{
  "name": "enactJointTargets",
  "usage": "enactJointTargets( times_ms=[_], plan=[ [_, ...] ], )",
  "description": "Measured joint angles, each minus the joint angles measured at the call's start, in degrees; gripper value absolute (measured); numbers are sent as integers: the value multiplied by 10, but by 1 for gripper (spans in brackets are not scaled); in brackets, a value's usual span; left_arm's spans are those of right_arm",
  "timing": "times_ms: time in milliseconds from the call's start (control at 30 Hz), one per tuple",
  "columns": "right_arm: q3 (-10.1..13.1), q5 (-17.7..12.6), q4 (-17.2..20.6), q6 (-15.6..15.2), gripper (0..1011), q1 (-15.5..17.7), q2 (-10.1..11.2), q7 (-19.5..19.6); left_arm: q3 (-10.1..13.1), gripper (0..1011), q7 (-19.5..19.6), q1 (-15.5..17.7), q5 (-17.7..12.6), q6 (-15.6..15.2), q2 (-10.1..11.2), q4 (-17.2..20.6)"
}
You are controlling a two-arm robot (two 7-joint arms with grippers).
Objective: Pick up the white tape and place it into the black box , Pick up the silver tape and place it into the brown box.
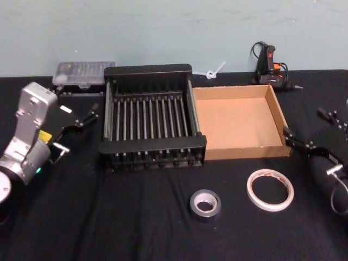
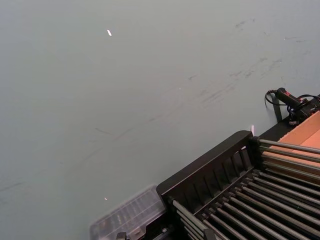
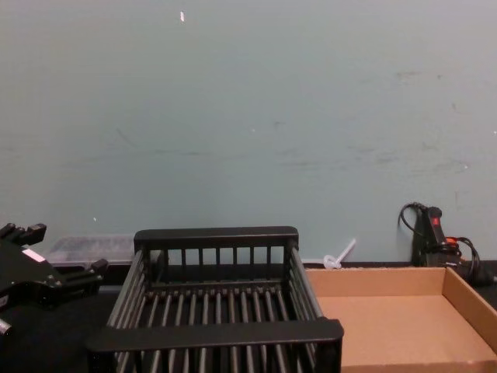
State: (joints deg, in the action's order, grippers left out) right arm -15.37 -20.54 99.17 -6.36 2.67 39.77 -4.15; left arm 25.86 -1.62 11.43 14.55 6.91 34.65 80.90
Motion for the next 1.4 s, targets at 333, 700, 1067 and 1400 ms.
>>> enactJointTargets(
  times_ms=[333,700,1067,1400],
  plan=[
    [5,3,21,-33,1002,36,16,-33,0,1001,0,0,0,0,0,0],
    [-2,11,3,-54,1002,37,2,-60,0,1002,0,0,0,0,0,0],
    [-1,15,-18,-72,1002,31,-16,-82,0,1001,0,0,0,0,0,0],
    [2,21,-35,-81,1002,26,-33,-99,0,1001,0,0,0,0,0,0]
  ],
)
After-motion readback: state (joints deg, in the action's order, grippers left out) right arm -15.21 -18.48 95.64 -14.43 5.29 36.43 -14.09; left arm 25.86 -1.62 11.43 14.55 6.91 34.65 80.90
